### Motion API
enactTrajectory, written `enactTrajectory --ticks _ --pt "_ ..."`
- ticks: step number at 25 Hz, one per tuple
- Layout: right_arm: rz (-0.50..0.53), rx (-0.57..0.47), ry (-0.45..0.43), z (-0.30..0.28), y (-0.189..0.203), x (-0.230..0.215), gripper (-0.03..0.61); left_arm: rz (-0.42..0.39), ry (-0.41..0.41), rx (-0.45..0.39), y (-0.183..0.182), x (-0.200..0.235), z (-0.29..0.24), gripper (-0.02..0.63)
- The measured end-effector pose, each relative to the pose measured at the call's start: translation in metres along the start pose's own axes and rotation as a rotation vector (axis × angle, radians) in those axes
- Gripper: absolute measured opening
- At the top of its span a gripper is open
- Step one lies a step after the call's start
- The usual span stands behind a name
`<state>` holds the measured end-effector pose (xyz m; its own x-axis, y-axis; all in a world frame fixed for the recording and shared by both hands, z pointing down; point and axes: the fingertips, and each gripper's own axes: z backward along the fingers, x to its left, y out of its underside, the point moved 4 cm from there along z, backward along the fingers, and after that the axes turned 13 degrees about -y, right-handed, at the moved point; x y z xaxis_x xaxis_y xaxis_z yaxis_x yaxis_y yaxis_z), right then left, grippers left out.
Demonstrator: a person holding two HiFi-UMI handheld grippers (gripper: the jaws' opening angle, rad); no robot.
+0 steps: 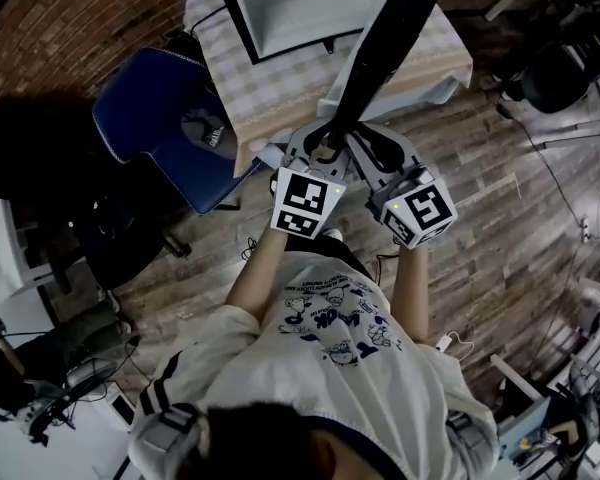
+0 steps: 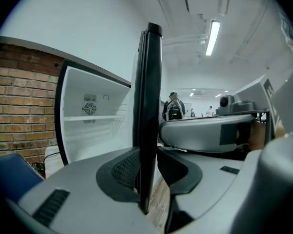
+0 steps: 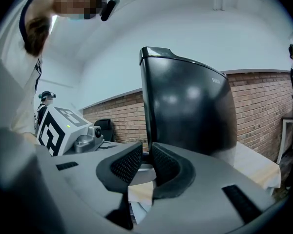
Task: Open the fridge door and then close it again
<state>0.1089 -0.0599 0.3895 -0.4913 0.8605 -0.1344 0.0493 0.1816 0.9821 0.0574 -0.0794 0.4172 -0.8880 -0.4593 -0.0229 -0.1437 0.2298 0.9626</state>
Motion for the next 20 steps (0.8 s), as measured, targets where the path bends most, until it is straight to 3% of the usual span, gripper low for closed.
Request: enactTrajectory --ticks 15,20 --pt "0.013 0.018 -0.075 -0.079 -0.013 0.000 0.076 -0.010 -0.039 -0.003 -0.001 0.091 -0.012 0.129" --pt "-0.009 -0.007 -0.029 -0.092 -0.016 -0.012 0.077 -0.004 -0.064 -0.002 -0.002 0.116 -0.019 0.133"
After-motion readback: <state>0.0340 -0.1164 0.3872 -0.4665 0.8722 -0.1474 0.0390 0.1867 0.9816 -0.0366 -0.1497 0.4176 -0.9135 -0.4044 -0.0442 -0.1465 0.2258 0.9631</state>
